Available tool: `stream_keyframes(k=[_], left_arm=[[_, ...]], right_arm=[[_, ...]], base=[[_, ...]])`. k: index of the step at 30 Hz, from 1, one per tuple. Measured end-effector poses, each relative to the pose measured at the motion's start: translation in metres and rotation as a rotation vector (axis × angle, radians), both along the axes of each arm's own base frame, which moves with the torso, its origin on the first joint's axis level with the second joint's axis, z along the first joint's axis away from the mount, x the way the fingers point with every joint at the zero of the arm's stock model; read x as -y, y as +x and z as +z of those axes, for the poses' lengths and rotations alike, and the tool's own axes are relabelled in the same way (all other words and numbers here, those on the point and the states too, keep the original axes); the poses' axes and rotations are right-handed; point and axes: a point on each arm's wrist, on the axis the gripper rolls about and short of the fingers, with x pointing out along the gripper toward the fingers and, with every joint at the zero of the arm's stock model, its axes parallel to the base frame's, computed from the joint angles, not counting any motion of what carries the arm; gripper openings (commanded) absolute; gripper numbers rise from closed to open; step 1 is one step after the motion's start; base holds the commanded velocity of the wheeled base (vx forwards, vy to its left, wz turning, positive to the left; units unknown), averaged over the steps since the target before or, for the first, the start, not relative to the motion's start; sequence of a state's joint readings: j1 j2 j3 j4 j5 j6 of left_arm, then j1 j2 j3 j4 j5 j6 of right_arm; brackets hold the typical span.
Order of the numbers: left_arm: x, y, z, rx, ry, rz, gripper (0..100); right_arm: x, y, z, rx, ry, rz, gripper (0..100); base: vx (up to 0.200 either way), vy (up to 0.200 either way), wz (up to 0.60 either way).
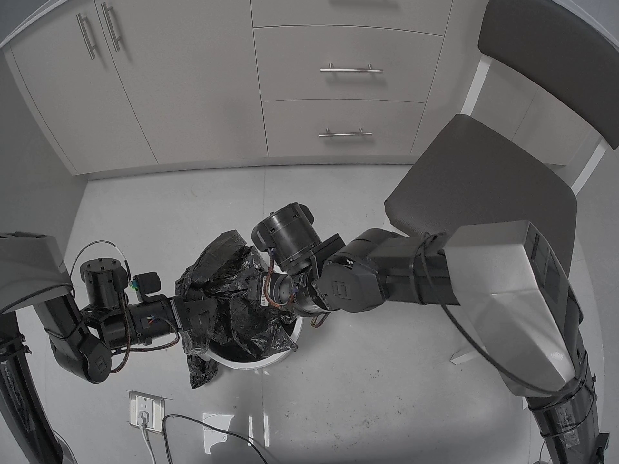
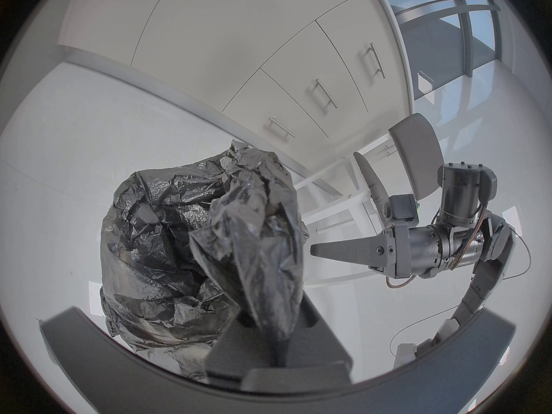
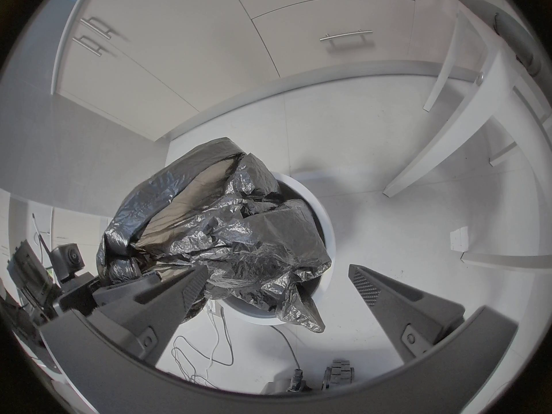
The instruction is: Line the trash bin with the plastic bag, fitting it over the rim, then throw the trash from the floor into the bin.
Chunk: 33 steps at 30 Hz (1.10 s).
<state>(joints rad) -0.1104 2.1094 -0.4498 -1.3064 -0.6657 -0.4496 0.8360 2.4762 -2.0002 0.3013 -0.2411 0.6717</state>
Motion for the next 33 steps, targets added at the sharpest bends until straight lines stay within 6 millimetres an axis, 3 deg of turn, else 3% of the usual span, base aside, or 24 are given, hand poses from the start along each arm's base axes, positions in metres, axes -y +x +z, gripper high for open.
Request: stream_keyframes(k=[13,21,26,33], left_arm=[[-0.001,-0.002,-0.001,0.0,-0.002,0.002,0],[-0.001,-0.004,0.0,0.0,-0.002,0.003,0],[-0.002,-0.006,0.0,-0.001,-0.002,0.004,0],[-0.002,-0.007,0.002,0.007,-0.002,0.006,0]], right_arm=[[-0.016,0.003,-0.041,0.137,-0.244,0.219,100],[-0.014,0.005,-0.021,0.209,-0.234,0.235,100],[-0.023,0.0,-0.002,0.322,-0.226,0.29,100],[-0.032,0.0,0.007,0.483,-0.282,0.378,100]], base=[[0.0,0.0,0.0],[0.0,0.0,0.0],[0.0,0.0,0.0],[0.0,0.0,0.0]])
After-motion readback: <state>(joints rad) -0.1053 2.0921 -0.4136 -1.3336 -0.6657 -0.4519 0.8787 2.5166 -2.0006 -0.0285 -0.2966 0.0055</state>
